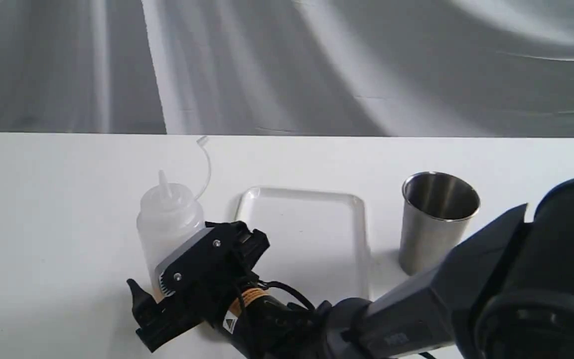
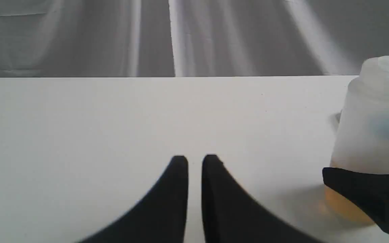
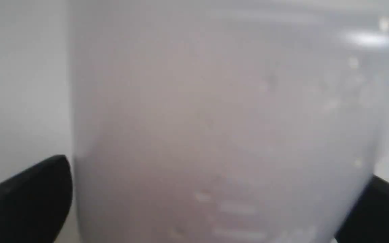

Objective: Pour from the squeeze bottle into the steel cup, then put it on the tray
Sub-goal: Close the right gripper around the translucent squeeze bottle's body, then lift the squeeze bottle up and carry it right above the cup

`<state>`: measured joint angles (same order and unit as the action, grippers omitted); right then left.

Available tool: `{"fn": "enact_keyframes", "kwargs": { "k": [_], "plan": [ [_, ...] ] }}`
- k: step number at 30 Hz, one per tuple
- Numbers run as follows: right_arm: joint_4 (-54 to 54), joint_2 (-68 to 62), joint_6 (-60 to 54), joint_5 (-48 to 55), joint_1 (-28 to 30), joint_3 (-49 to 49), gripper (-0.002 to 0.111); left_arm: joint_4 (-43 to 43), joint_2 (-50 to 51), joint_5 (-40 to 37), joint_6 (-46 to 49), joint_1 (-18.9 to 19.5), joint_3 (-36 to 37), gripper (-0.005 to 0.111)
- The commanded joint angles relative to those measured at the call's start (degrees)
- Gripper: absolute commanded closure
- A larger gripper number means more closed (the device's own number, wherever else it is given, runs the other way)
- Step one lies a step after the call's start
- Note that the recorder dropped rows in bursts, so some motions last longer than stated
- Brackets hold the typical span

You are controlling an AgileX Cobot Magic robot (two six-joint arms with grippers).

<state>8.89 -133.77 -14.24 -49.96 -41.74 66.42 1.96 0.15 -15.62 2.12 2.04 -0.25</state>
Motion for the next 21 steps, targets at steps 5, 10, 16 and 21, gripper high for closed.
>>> {"fn": "enact_keyframes", "kwargs": {
  "k": [5,10,16,21],
  "plan": [
    [-0.85,0.09,0.09,-0.80,0.64,0.39,0.021,-0.02,-0.15,0.41,-0.04,-0.30,0.25,0.098],
    [-0.78,0.09,0.09,-0.80,0.64,0.39,0.051,-0.02,-0.15,0.41,-0.04,-0.30,0.25,0.098],
    [-0.78,0.09,0.09,-0.92,0.64,0.39,0.094,-0.02,-0.15,0.41,-0.15,-0.30,0.25,0.098],
    [-0.78,0.32,0.09,-1.55,0.64,0.39,0.108,-0.02,-0.15,0.41,-0.15,-0.30,0.25,0.098]
  ]
}}
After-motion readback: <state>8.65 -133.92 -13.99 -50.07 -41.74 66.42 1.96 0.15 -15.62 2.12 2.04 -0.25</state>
